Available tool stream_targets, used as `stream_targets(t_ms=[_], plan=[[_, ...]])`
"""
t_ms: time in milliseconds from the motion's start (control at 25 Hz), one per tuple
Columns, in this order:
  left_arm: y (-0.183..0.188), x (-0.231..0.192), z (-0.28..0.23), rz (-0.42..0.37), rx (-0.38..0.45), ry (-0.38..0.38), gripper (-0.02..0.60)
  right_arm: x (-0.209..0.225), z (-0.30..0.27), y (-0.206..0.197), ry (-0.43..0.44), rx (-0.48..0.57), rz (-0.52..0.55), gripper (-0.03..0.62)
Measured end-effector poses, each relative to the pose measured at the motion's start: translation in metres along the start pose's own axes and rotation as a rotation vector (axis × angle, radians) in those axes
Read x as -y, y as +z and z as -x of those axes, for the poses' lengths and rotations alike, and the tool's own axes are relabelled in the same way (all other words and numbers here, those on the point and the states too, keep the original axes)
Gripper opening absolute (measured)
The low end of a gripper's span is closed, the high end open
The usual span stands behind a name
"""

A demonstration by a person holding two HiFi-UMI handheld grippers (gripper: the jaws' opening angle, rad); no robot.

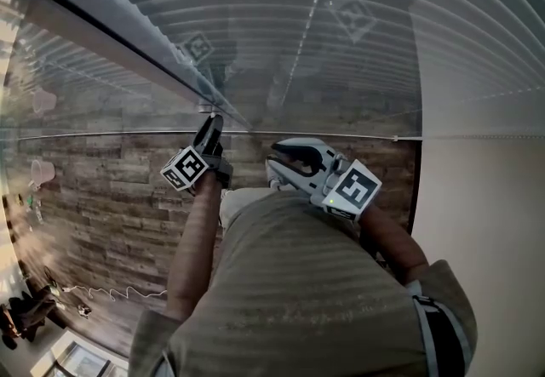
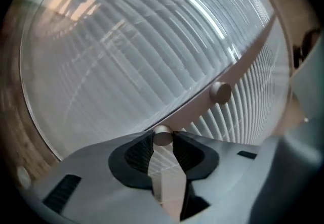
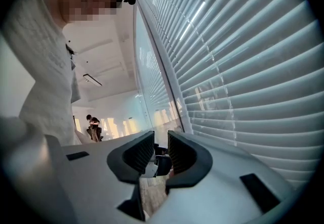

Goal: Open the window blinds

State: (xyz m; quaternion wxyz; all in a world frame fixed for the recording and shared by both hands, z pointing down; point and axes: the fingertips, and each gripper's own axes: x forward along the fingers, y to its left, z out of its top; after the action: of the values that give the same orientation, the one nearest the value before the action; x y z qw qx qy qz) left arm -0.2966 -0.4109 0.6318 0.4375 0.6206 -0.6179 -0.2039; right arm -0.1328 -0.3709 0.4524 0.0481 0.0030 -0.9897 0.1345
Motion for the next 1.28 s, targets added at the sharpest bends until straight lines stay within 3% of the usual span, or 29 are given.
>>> stream_targets(t_ms=[160,280,360,440,560,680,760,920,1000,1040,1120,1280], plan=[[-0.002,0.002,-0.002,0.458,0.108,-0.192,0.132,0.002,0.0,0.002,-0.009,-0.016,0.001,0.08],[0.002,-0.005,0.0,0.723,0.184,-0.292,0.132,0.001,-0.004,0.003,-0.008,-0.032,0.007,0.08],[0.002,-0.009,0.001,0.833,0.212,-0.328,0.132,-0.001,-0.005,0.003,0.006,-0.02,0.007,0.08],[0.002,-0.008,0.0,0.856,0.215,-0.335,0.132,-0.003,-0.006,0.003,0.016,-0.018,0.008,0.08],[0.006,0.003,-0.001,0.724,0.189,-0.302,0.132,-0.004,-0.008,0.003,0.019,-0.027,0.01,0.08],[0.011,0.019,-0.001,0.457,0.14,-0.247,0.2,-0.004,-0.011,0.005,0.015,-0.04,0.008,0.08],[0.007,0.014,0.0,0.147,0.073,-0.116,0.212,-0.002,-0.012,0.004,0.013,-0.056,0.017,0.08],[0.009,0.016,0.01,-0.602,0.004,0.189,0.21,-0.001,-0.012,0.009,0.023,-0.047,0.032,0.08],[0.009,0.021,0.009,-0.821,-0.014,0.256,0.201,0.001,-0.012,0.011,0.018,-0.047,0.037,0.08],[0.007,0.021,0.006,-0.867,-0.025,0.271,0.195,0.003,-0.012,0.011,0.015,-0.048,0.039,0.08],[0.004,0.018,0.0,-0.852,-0.029,0.282,0.157,0.009,-0.013,0.009,0.008,-0.052,0.046,0.08],[0.001,0.003,-0.004,-0.655,-0.009,0.249,0.135,0.019,-0.015,0.001,-0.003,-0.054,0.056,0.08]])
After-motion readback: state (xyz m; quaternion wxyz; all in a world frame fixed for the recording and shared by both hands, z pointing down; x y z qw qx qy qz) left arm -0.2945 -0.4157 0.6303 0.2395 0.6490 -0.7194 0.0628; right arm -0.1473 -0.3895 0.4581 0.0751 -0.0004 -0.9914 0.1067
